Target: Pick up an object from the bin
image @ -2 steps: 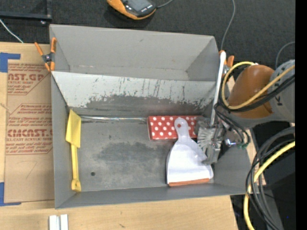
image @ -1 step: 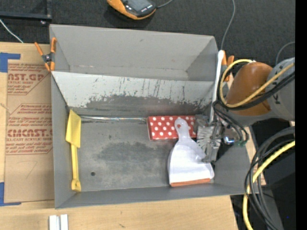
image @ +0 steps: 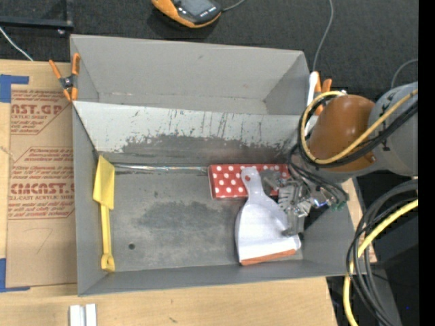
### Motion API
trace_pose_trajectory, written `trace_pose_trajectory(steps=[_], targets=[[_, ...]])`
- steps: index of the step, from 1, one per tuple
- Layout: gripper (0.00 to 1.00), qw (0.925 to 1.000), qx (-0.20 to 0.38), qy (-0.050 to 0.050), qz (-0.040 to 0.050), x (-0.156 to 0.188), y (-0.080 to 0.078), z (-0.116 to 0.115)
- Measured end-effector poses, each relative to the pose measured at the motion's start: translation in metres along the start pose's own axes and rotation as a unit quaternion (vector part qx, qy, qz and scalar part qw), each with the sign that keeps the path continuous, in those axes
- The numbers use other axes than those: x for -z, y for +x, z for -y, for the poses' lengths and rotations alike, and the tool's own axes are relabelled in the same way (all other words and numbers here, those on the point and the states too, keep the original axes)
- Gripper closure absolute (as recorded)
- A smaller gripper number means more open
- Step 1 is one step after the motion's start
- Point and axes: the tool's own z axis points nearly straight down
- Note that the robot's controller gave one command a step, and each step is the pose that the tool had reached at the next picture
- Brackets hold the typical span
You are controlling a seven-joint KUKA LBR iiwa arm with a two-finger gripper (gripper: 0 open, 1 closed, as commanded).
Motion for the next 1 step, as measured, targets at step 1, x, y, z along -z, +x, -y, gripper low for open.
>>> trace_pose_trajectory(steps=[1], targets=[[0.0, 0.9961, -0.088, -0.001, 0.0005, -0.0032, 0.0135, -0.0223]])
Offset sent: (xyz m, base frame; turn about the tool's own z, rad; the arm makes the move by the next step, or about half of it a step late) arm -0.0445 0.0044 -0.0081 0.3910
